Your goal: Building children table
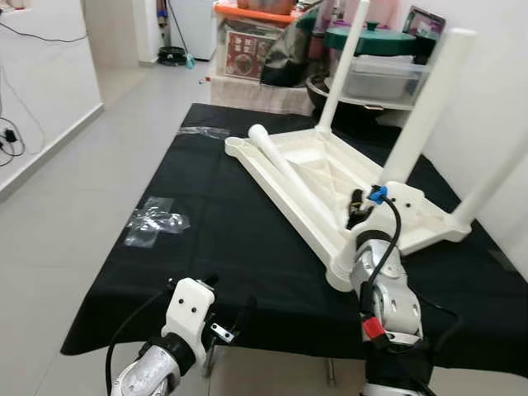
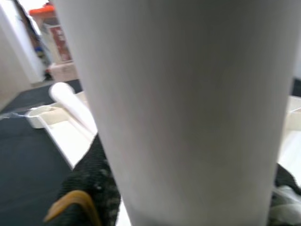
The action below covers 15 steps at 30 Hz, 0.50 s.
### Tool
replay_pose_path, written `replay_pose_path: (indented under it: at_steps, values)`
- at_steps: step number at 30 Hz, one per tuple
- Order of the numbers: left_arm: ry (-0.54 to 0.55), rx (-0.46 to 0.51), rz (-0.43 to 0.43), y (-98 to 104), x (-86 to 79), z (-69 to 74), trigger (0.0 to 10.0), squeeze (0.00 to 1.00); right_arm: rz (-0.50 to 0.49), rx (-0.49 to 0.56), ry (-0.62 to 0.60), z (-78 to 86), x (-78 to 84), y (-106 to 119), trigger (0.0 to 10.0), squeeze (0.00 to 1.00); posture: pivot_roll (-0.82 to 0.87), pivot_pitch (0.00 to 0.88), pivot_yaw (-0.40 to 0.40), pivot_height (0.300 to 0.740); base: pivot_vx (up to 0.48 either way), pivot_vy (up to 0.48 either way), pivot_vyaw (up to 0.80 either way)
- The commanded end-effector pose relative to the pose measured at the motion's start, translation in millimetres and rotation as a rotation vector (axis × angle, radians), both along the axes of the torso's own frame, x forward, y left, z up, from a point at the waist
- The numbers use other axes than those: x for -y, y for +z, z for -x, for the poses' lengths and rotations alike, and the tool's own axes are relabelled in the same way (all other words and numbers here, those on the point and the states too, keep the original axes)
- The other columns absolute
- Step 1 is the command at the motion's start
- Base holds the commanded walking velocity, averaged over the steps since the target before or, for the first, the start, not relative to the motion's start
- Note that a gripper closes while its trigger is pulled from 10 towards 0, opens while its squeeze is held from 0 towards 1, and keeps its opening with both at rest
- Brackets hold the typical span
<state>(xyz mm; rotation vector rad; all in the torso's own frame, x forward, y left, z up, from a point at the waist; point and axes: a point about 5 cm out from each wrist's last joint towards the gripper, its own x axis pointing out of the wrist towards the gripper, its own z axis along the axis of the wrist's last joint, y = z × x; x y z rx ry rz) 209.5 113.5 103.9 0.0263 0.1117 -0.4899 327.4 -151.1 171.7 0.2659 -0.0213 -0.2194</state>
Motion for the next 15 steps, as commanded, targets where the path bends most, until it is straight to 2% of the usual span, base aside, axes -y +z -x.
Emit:
replay_pose_path:
  at_steps: [1,2,5,7,8,10,11,13,14,15]
  values:
    - [-0.003,-0.016,0.007,-2.2,1.2,0.3,10.0,0.00,-0.029,0.021,0.036,-2.9,-7.0,0.6,10.0,1.00,0.12,0.000,-0.135,0.740,0.000,0.000,0.00]
    - [-0.004,-0.016,0.008,-2.3,1.2,0.3,10.0,0.00,-0.037,0.066,0.077,-7.9,-5.4,6.4,10.0,0.00,0.11,0.000,-0.135,0.740,0.000,0.000,0.00]
    - [-0.004,-0.017,0.009,-2.4,1.6,0.2,10.0,0.00,0.022,0.131,0.127,-14.6,2.0,15.6,10.0,0.00,0.11,0.000,-0.134,0.740,0.000,0.000,0.00]
    - [-0.004,-0.017,0.010,-2.5,1.7,-0.2,10.0,0.00,0.066,0.190,0.393,-16.0,-4.4,25.9,10.0,0.00,0.11,0.000,-0.131,0.740,0.000,0.000,0.00]
    - [-0.004,-0.017,0.010,-2.5,1.7,-0.2,10.0,0.00,0.066,0.190,0.393,-16.0,-4.4,25.9,10.0,0.00,0.11,0.000,-0.131,0.740,0.000,0.000,0.00]
    - [-0.005,-0.018,0.012,-2.8,1.9,-0.6,10.0,0.00,0.068,0.205,0.649,-10.9,-9.8,29.4,10.0,0.00,0.11,0.000,-0.132,0.740,0.000,0.000,0.00]
    - [-0.005,-0.018,0.012,-2.8,1.9,-0.6,10.0,0.00,0.068,0.205,0.649,-10.9,-9.8,29.4,10.0,0.00,0.11,0.000,-0.132,0.740,0.000,0.000,0.00]
    - [-0.006,-0.019,0.013,-3.0,2.1,-0.7,10.0,0.00,0.061,0.186,0.790,-6.0,-9.3,28.6,10.0,0.00,0.11,0.000,-0.131,0.740,0.000,0.000,0.00]
    - [-0.006,-0.019,0.013,-3.0,2.1,-0.7,10.0,0.00,0.061,0.186,0.790,-6.0,-9.3,28.6,10.0,0.00,0.11,0.000,-0.131,0.740,0.000,0.000,0.00]
    - [-0.005,-0.019,0.013,-3.1,2.4,-0.8,10.0,0.00,0.040,0.159,0.908,-1.9,-7.9,26.5,10.0,0.00,0.11,0.000,-0.140,0.740,0.000,0.000,0.00]
